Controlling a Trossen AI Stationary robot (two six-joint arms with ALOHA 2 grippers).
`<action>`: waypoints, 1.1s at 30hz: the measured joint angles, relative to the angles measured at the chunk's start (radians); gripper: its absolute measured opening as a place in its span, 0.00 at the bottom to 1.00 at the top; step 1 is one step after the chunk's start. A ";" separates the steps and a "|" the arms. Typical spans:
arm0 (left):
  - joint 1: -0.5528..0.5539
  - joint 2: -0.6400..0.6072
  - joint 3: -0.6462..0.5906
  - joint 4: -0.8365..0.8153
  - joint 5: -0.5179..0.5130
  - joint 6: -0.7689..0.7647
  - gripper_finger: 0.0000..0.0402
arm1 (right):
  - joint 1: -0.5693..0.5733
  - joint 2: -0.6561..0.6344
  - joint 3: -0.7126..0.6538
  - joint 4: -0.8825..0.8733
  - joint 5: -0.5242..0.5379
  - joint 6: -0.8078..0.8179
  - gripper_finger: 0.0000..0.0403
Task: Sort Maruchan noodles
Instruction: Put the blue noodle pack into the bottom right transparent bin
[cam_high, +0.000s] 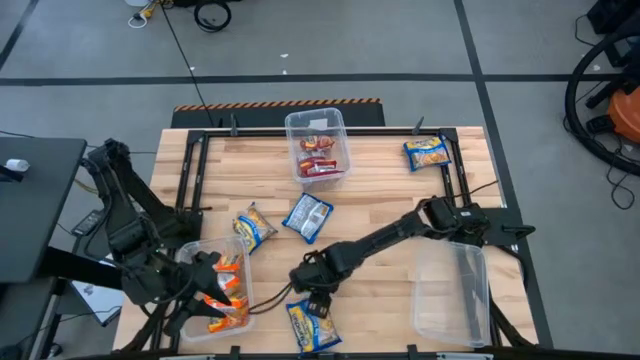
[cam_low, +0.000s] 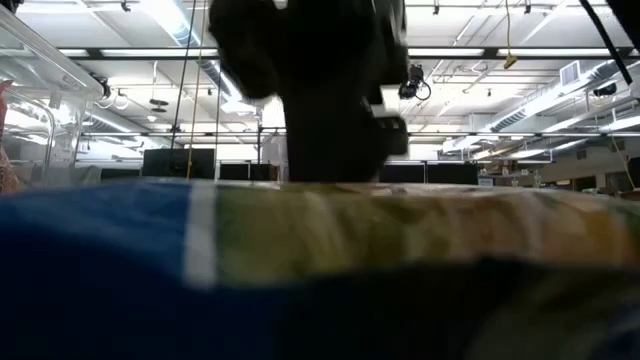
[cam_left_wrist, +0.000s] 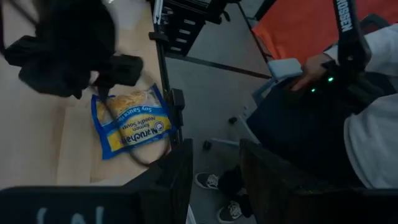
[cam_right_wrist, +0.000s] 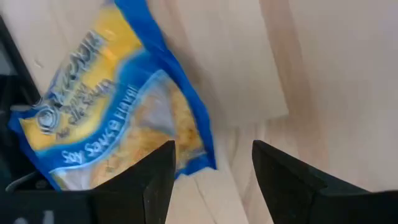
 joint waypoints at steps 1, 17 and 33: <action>-0.002 0.000 0.000 -0.002 0.000 -0.001 0.34 | -0.010 0.002 -0.021 0.015 -0.031 0.000 0.54; -0.009 0.000 0.000 -0.005 -0.035 0.054 0.34 | -0.040 -0.007 -0.211 0.297 -0.229 0.003 0.33; 0.034 -0.002 0.000 -0.041 -0.043 0.089 0.34 | 0.011 -0.211 -0.203 0.180 -0.018 -0.019 0.01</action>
